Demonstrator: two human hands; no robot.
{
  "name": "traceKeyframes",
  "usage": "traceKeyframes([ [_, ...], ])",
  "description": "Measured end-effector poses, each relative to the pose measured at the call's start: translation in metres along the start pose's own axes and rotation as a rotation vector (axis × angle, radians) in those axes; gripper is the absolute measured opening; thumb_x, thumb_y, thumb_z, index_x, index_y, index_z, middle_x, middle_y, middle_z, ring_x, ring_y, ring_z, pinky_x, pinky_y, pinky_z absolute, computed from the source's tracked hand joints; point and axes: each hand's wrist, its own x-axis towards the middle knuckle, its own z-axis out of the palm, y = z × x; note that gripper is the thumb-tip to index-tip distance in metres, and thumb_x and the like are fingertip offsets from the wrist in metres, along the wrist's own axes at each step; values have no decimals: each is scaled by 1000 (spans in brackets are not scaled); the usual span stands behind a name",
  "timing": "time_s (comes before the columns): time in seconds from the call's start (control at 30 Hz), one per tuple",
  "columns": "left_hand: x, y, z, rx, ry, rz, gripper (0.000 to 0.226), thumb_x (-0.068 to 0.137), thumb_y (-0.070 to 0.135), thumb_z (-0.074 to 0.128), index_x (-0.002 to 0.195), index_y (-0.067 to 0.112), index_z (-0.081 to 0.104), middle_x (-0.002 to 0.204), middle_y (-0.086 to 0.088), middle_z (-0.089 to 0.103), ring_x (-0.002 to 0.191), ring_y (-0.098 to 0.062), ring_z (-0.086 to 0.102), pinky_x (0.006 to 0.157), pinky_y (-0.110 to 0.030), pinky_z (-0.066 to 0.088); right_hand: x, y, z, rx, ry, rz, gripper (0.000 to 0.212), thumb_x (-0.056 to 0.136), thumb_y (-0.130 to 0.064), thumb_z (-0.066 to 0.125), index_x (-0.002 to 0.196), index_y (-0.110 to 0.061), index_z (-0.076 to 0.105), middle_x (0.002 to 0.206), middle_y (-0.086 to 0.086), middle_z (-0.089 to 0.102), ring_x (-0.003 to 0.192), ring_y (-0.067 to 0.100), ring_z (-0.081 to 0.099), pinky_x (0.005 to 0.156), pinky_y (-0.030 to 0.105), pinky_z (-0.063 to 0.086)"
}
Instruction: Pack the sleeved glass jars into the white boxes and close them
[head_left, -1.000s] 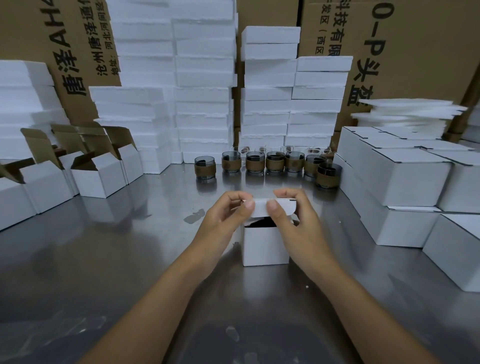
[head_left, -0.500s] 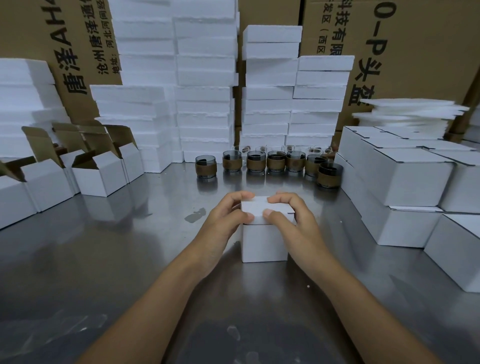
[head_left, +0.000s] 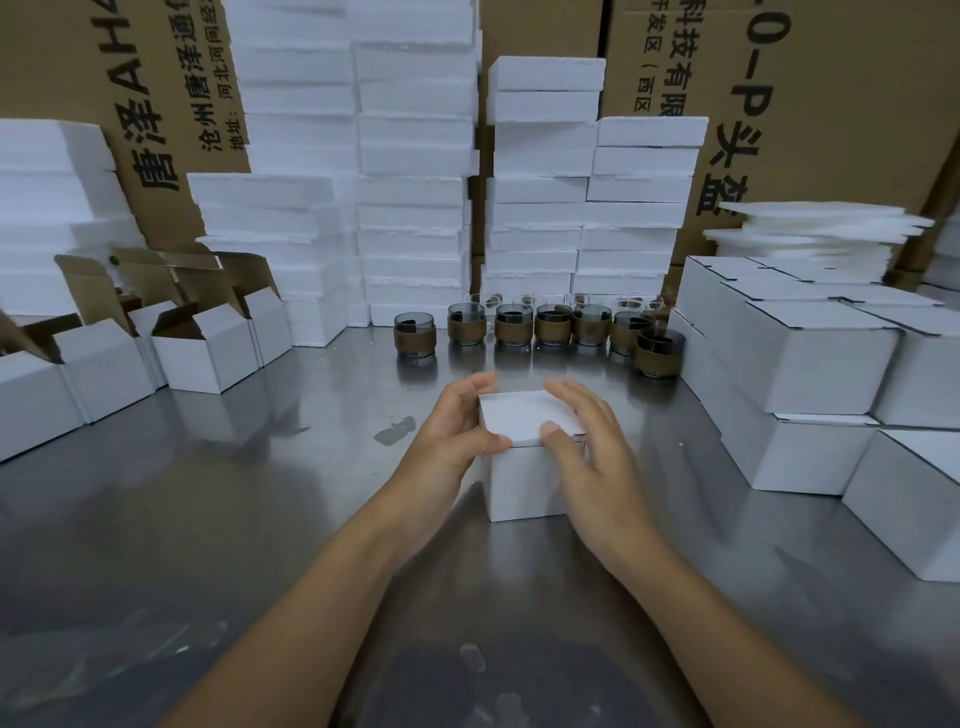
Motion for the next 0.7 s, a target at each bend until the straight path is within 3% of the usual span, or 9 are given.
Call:
traceKeyframes([
  [0.1,-3,0,-1,-17,20,-35,54,63,10,61,114,28,54,114,4,57,105,-8,56,82,-19,44,-9,-2,-1,-198,1,-88,42,82,-33,64,121,-26,52,130,-13,38,114,-16,35,90,-1,26],
  [0.23,-8,3,-4,-13,70,-80,41,71,19,68,109,32,62,122,4,57,116,-12,53,91,-28,41,-18,-9,3,-375,-28,-25,71,64,-60,64,126,-34,41,134,-16,26,123,3,33,102,25,33],
  [0.37,-12,7,-6,3,106,-99,27,89,12,54,109,29,62,126,-1,57,123,-17,49,102,-36,39,-20,-15,6,-409,35,8,69,66,-47,72,126,-32,41,125,-15,32,116,4,39,93,23,38],
  [0.5,-15,14,-4,-7,134,-136,29,83,20,59,112,25,59,123,-3,60,115,-16,56,100,-36,41,-23,-16,-10,-372,85,42,69,68,-32,73,130,-27,45,122,-14,39,98,-8,33,75,6,28],
  [0.57,-16,16,-4,-26,142,-144,33,77,22,60,110,23,59,120,-7,62,111,-17,60,98,-37,42,-26,-15,-31,-387,127,60,70,68,-31,73,132,-27,45,123,-12,40,97,-9,31,79,9,28],
  [0.7,-18,17,-4,-22,145,-162,23,88,14,54,109,20,60,114,-9,64,108,-22,61,101,-41,42,-32,-15,-84,-495,252,77,71,70,-35,75,134,-27,46,129,-10,43,101,-4,35,87,24,35],
])
